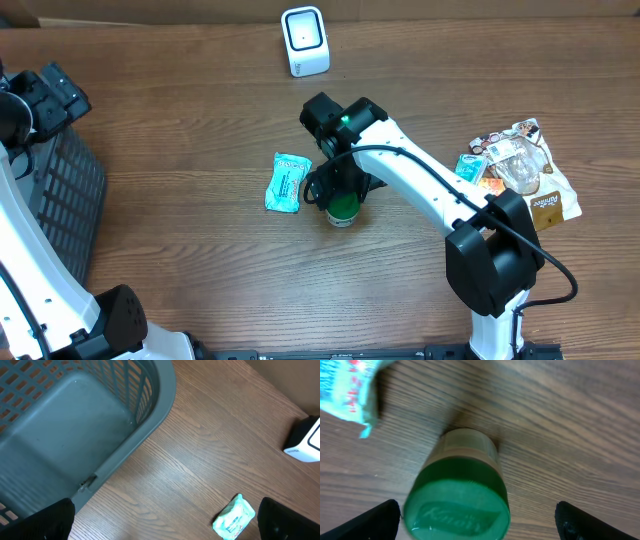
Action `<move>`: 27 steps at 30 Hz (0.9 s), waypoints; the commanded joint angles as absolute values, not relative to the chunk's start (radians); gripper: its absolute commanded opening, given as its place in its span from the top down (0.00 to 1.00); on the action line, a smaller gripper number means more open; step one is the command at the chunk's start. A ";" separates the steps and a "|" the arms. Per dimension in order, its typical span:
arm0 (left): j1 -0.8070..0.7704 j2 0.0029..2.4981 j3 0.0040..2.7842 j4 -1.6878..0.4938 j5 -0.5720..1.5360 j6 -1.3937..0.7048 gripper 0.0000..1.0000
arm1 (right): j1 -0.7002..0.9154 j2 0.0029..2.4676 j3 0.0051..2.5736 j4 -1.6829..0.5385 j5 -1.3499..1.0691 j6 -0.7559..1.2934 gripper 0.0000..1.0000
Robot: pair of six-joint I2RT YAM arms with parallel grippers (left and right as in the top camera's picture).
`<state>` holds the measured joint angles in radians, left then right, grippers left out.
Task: Scan the item barcode
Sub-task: 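Reach the right gripper down to the green-lidded jar and grasp it, then lift the jar with the right gripper and carry it toward the scanner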
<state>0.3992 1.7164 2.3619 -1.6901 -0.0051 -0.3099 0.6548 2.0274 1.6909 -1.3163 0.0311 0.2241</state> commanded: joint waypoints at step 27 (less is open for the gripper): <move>0.398 1.702 2.374 -1.689 -0.010 -0.292 0.00 | 0.635 2.020 1.724 -1.370 -0.118 0.175 0.52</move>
